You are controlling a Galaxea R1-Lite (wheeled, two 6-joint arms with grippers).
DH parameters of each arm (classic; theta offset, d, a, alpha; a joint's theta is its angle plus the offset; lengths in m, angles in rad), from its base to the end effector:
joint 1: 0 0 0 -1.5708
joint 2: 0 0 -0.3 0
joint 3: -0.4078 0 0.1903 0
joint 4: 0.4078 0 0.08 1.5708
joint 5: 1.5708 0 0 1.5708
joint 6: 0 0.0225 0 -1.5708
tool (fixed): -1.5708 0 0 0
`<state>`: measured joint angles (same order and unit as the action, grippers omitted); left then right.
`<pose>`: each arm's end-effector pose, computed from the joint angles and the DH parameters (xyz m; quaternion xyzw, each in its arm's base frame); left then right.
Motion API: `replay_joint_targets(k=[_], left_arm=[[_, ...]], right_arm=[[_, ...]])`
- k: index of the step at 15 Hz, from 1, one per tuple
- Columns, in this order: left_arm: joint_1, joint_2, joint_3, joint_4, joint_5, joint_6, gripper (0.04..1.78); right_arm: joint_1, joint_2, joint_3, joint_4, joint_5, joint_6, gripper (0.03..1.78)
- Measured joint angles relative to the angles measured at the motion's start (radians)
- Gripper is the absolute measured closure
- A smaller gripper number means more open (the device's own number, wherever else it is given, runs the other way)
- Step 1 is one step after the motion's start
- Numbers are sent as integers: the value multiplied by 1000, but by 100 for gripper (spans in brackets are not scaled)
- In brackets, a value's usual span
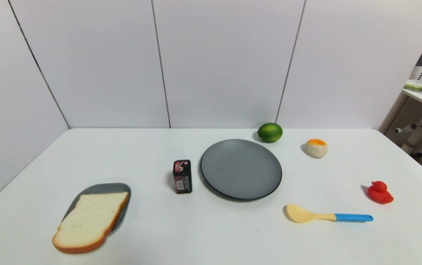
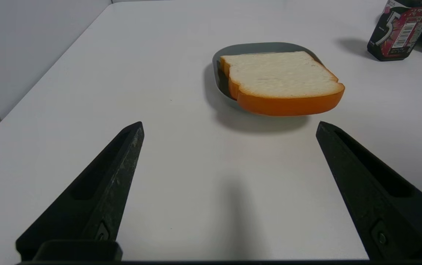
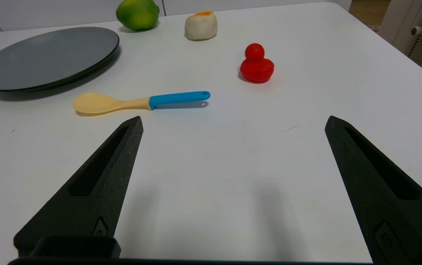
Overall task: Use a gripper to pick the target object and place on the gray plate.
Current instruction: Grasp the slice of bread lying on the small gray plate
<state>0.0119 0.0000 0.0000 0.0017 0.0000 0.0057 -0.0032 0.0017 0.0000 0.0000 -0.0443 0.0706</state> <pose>-0.0228 -0.0003 0.0753 0.0028 0.0009 0.0059 1.0000 -0.0227 -0.0009 0.0755 0.0353 0.0000 -0.0238 0.9991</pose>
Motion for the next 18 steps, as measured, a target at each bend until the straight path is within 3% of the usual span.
replay_joint_targets(k=[10, 18], left_arm=[[0, 8, -33, 17, -3, 42, 13], [-25, 284, -348, 249, -2, 455, 13]], right_arm=[[0, 0, 0, 0, 0, -1, 10], [0, 0, 0, 0, 0, 0, 10]])
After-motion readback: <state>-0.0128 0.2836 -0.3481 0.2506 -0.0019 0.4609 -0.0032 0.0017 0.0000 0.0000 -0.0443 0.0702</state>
